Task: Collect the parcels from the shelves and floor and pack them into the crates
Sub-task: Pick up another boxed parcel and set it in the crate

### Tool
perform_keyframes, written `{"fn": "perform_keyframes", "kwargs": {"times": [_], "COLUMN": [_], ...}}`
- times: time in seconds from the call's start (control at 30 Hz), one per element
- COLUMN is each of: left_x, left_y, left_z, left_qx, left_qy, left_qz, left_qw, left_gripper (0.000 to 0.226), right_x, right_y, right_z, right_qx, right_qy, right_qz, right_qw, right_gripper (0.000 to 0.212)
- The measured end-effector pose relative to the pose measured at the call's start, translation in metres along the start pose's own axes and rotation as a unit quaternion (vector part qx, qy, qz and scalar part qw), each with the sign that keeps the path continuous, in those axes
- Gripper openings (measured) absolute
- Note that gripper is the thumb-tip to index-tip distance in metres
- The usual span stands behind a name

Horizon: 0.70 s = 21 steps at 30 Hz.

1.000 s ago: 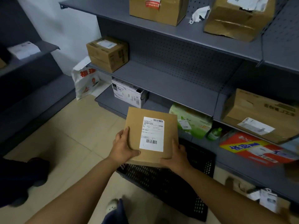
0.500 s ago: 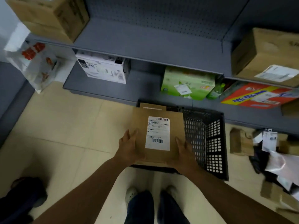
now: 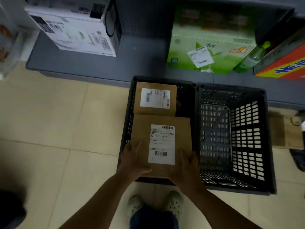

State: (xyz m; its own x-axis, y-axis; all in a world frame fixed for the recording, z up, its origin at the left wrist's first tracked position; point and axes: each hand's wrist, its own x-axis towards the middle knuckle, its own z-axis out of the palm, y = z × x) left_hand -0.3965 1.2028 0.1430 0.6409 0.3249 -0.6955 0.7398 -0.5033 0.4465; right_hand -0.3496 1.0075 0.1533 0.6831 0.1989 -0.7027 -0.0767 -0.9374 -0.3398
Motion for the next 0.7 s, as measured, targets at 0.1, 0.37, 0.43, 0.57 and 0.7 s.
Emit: {"fn": "perform_keyframes", "kwargs": {"times": [0.1, 0.37, 0.43, 0.57, 0.7], "left_x": [0.035, 0.099, 0.113, 0.141, 0.168], "left_y": [-0.019, -0.075, -0.090, -0.110, -0.119], "left_z": [0.033, 0.103, 0.113, 0.126, 0.134], "left_qx": [0.013, 0.174, 0.255, 0.317, 0.393], "left_qy": [0.002, -0.020, -0.028, -0.038, -0.027], "left_qz": [-0.017, 0.052, 0.087, 0.111, 0.127], "left_qw": [1.000, 0.983, 0.963, 0.941, 0.911], "left_gripper": [0.106, 0.124, 0.121, 0.106, 0.105], "right_x": [0.037, 0.118, 0.137, 0.170, 0.189], "right_y": [0.020, 0.060, 0.062, 0.070, 0.069], "right_z": [0.035, 0.108, 0.118, 0.145, 0.162], "right_qx": [0.006, 0.169, 0.174, 0.392, 0.465], "right_qy": [-0.001, -0.037, -0.006, -0.040, -0.018], "right_qz": [-0.004, -0.013, 0.017, 0.079, 0.123], "right_qw": [1.000, 0.985, 0.985, 0.916, 0.876], "right_gripper": [0.107, 0.076, 0.063, 0.078, 0.070]}}
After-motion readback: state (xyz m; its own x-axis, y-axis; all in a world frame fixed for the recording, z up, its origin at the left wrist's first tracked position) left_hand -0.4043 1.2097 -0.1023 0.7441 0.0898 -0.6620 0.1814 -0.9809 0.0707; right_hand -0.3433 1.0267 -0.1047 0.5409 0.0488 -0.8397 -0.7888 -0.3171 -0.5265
